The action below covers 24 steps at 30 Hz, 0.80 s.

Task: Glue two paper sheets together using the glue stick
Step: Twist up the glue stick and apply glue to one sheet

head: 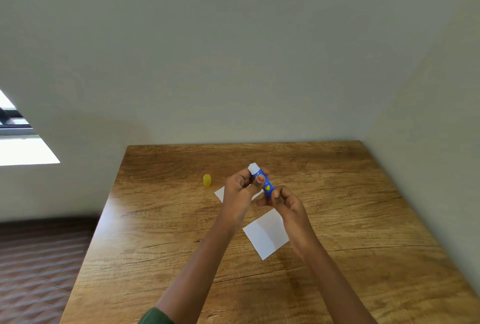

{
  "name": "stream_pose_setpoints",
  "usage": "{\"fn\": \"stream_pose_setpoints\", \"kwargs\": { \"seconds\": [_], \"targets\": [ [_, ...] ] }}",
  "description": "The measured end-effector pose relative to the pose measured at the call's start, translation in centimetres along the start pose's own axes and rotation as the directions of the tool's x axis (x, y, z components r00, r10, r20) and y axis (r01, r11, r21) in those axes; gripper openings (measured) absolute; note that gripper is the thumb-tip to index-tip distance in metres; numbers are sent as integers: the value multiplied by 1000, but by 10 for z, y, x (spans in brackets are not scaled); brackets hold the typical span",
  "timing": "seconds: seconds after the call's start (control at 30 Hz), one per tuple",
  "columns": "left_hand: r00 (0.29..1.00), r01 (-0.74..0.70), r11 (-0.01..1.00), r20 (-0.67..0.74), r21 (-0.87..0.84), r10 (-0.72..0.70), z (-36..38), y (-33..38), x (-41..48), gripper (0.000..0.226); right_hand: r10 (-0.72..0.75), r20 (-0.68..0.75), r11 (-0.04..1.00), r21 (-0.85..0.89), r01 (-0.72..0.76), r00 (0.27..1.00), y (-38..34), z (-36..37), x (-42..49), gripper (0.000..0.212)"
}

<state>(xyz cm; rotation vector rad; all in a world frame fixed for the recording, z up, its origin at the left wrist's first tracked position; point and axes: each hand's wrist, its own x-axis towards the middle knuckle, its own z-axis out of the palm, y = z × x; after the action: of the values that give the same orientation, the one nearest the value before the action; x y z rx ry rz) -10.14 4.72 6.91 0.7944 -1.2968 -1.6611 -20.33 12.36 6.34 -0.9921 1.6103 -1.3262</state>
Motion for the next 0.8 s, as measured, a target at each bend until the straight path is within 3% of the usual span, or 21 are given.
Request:
{"fn": "stream_pose_setpoints", "kwargs": {
  "seconds": [0.23, 0.4, 0.5, 0.63, 0.7, 0.8],
  "targets": [
    [1000, 20, 999, 5, 34, -20, 1, -3, -1, 13, 63, 40, 994, 88, -67, 997, 3, -2, 3, 43],
    [998, 48, 998, 42, 37, -50, -2, -11, 2, 21, -1, 35, 969, 249, -8, 999, 7, 0, 9, 47],
    [996, 60, 992, 53, 108, -66, -6, -14, 6, 29, -58, -12, 947, 316, 59, 998, 6, 2, 13, 37],
    [992, 29, 936, 104, 351, -70, -23, -14, 11, 29, -51, -59, 936, 344, 69, 997, 8, -1, 20, 28],
    [999, 13, 837, 36, 547, -39, -39, -15, 11, 37, -8, -73, 918, 396, 36, 997, 11, -3, 24, 26],
    [993, 46, 708, -112, 705, 48, -67, -22, 11, 40, 57, -89, 892, 452, -11, 994, 17, -6, 30, 28]
  ]
}}
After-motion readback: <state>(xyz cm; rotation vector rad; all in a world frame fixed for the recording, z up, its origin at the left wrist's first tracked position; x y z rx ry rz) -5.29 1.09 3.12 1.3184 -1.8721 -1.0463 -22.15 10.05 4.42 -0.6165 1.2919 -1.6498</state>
